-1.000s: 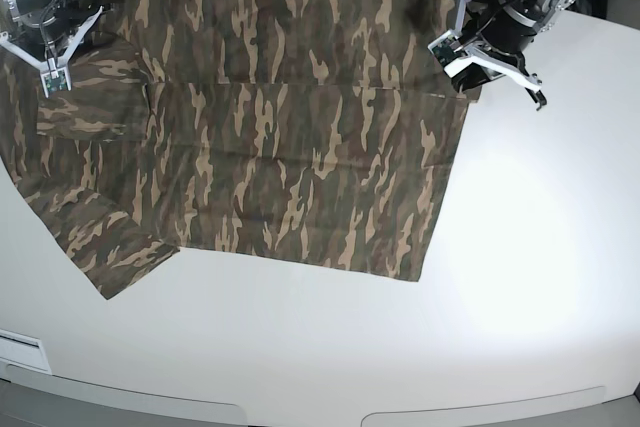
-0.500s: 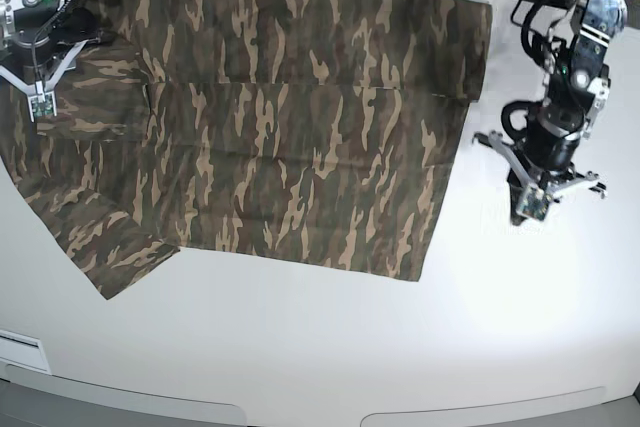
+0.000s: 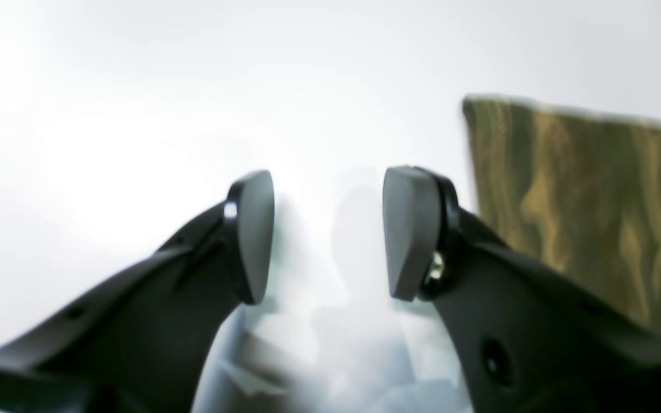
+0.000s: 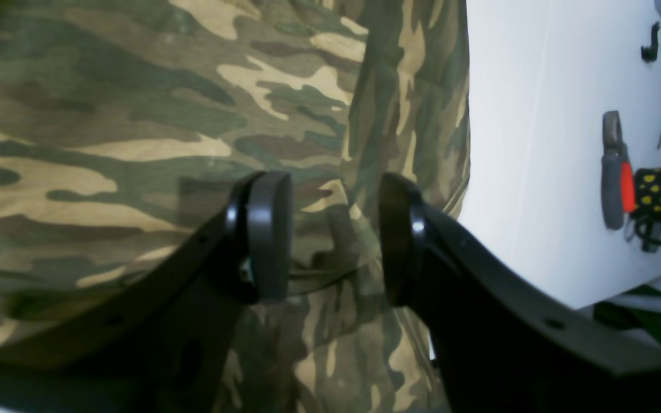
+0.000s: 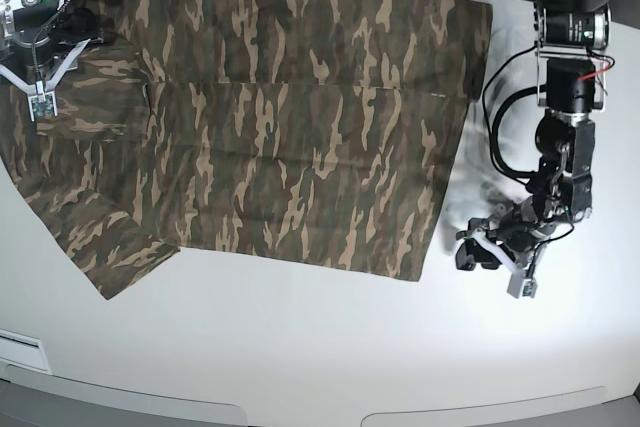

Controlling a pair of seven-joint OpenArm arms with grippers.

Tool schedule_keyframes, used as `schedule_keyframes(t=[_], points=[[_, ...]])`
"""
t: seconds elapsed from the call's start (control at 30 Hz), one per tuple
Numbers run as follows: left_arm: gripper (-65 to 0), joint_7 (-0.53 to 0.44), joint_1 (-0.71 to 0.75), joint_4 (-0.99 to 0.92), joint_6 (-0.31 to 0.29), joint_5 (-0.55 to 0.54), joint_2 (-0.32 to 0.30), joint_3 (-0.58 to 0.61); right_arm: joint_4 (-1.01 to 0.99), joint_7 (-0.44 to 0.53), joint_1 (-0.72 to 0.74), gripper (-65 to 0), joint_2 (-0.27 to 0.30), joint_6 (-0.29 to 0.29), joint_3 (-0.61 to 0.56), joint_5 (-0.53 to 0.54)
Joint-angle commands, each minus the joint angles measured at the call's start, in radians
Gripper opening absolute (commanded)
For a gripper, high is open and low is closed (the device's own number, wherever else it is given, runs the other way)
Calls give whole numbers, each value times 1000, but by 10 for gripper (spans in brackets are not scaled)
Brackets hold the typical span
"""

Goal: Fold the T-shirt properly
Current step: 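Move the left gripper down to the hem corner of the shirt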

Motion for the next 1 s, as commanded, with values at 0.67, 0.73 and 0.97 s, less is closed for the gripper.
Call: schedule_keyframes(t=[0.67,0.73,0.97], points=[[-638,148,-84,-224,-95,-162,185,-3,18,51,0,-376,14,-22,9,-12],[-650,148,-84,-224,-47,-145,185,-3,18,92,0,-376,14,-21,9,-12],[-650,153,-84,-224,-26,-47,183,-3,15,180,106,-335,15,24,9,-12]])
